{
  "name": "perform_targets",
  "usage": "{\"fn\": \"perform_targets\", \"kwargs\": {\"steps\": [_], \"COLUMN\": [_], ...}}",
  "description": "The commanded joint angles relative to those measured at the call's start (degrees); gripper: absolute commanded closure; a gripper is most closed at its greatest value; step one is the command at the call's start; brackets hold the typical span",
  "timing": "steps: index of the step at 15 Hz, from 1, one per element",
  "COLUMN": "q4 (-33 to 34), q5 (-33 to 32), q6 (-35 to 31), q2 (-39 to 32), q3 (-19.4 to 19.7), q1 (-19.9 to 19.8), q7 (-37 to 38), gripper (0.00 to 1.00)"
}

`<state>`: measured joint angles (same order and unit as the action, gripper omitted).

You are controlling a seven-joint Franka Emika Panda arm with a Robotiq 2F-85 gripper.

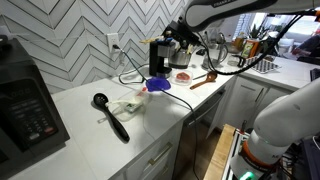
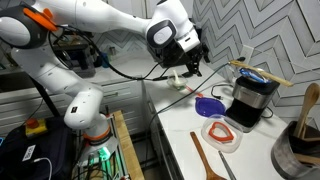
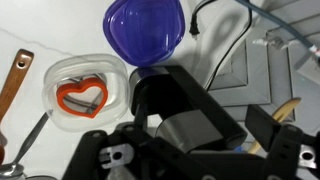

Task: Pick up the silver bowl and put it in the clear lunch box with the heart shaped cookie cutter in it

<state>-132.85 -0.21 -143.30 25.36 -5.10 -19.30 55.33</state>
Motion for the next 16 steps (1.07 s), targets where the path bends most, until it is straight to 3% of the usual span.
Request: {"fn": "perform_targets", "kwargs": {"steps": [1,4,6,10,16], "q4": [0.5,0.6,2.5,7.5,9.6], "q5": [-1.1,-1.0,-0.8,-2.0,-3.9], "q6": [0.1,0.1,-0.3,-2.2,-8.8], "q2": [-0.1,-0.2,-1.7,-5.9,-10.5], "q3": [1.7,1.7,0.3,2.3,6.5], "q1": [1.1,1.8,-0.6,-3.0,-5.9], "q7": [0.7,0.6,9.1,17.9,31.6], "gripper": [0.0,0.0,0.0,0.0,0.0]}}
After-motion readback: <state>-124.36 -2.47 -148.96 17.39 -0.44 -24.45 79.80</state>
